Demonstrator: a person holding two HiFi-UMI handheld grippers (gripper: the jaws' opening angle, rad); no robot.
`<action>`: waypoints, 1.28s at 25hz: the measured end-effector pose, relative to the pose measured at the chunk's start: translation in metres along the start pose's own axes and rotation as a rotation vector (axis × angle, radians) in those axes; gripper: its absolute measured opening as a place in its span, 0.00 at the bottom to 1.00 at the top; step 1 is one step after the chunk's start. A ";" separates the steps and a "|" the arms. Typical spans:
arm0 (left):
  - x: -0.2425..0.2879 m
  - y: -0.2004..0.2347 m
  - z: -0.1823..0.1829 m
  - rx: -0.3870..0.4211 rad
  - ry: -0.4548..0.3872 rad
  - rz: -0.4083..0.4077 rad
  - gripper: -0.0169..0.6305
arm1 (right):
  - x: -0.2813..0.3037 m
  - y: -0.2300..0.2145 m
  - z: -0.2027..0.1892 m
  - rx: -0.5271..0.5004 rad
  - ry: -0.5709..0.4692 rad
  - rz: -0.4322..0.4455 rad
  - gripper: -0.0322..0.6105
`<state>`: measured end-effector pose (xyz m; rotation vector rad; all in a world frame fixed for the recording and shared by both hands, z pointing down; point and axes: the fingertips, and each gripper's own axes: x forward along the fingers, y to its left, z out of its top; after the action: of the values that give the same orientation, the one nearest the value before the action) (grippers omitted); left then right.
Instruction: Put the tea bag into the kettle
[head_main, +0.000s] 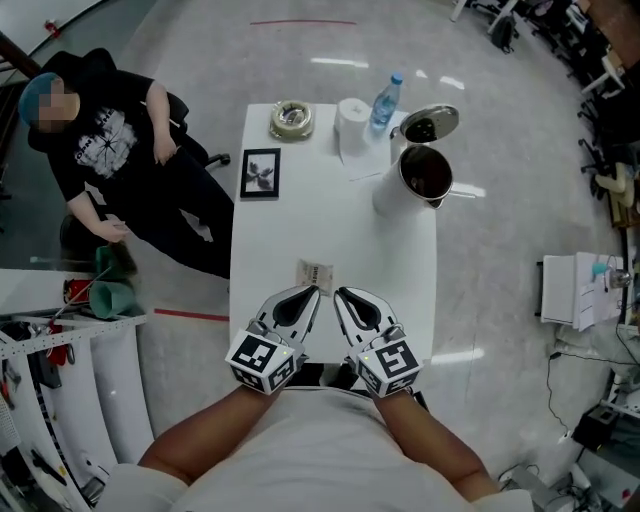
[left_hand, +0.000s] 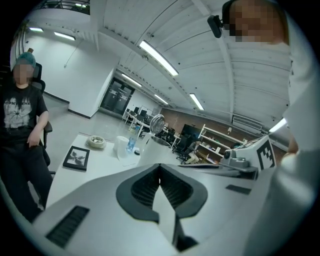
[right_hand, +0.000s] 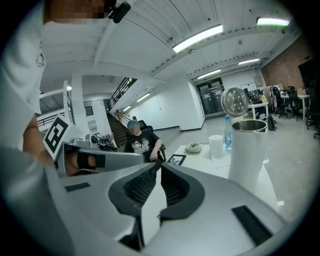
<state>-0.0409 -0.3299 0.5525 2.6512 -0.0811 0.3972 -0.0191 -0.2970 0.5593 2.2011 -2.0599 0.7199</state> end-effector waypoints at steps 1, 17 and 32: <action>0.002 0.006 -0.003 -0.001 0.010 -0.001 0.04 | 0.008 -0.002 -0.006 -0.006 0.019 0.000 0.09; 0.014 0.070 -0.076 -0.046 0.134 -0.005 0.04 | 0.092 -0.025 -0.131 -0.044 0.288 -0.024 0.41; 0.019 0.113 -0.109 -0.114 0.160 0.064 0.04 | 0.133 -0.038 -0.201 -0.094 0.421 -0.062 0.59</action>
<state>-0.0657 -0.3823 0.6993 2.5006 -0.1348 0.6056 -0.0423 -0.3487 0.7972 1.8571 -1.7709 0.9597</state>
